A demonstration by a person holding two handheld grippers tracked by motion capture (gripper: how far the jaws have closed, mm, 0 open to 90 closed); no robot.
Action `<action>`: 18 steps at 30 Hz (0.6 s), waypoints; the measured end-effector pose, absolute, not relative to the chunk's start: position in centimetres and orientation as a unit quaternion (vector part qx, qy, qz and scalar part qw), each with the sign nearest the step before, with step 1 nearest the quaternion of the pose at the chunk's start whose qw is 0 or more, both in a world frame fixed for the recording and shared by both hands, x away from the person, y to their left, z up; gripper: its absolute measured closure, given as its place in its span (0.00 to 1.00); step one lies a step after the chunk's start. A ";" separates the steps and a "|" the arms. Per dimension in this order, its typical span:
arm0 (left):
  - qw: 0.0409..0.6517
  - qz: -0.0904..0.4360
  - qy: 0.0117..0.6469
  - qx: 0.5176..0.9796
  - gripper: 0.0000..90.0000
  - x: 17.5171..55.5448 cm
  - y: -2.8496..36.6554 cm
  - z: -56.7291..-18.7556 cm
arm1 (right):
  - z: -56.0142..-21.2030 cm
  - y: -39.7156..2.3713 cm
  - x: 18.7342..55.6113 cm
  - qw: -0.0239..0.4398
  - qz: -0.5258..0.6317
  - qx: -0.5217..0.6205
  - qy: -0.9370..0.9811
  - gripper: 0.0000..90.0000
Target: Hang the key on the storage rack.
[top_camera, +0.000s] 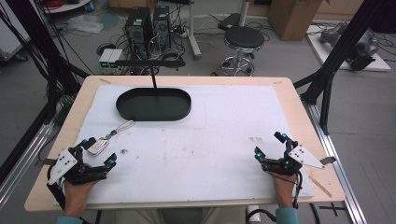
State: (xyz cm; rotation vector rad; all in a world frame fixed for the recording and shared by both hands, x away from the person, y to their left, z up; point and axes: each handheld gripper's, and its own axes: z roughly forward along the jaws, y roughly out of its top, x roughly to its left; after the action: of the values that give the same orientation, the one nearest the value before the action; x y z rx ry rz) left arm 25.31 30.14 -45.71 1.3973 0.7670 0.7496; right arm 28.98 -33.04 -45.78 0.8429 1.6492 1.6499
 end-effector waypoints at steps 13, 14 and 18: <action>0.587 0.320 0.336 0.663 0.02 27.4 30.8 -40.6 | -45.8 -33.1 29.0 0.326 0.630 0.323 0.626 0.01; 0.585 0.316 0.335 0.667 0.02 27.7 30.8 -40.2 | -45.8 -33.1 29.0 0.326 0.630 0.323 0.627 0.01; 0.562 0.307 0.333 0.692 0.02 28.9 30.6 -38.8 | -45.8 -33.0 29.0 0.324 0.630 0.324 0.627 0.01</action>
State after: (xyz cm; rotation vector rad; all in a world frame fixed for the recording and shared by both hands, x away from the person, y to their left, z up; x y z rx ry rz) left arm 28.90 30.63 -38.82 1.6292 0.7849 0.7226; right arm 28.99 -33.03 -45.78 0.8510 1.6442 1.6531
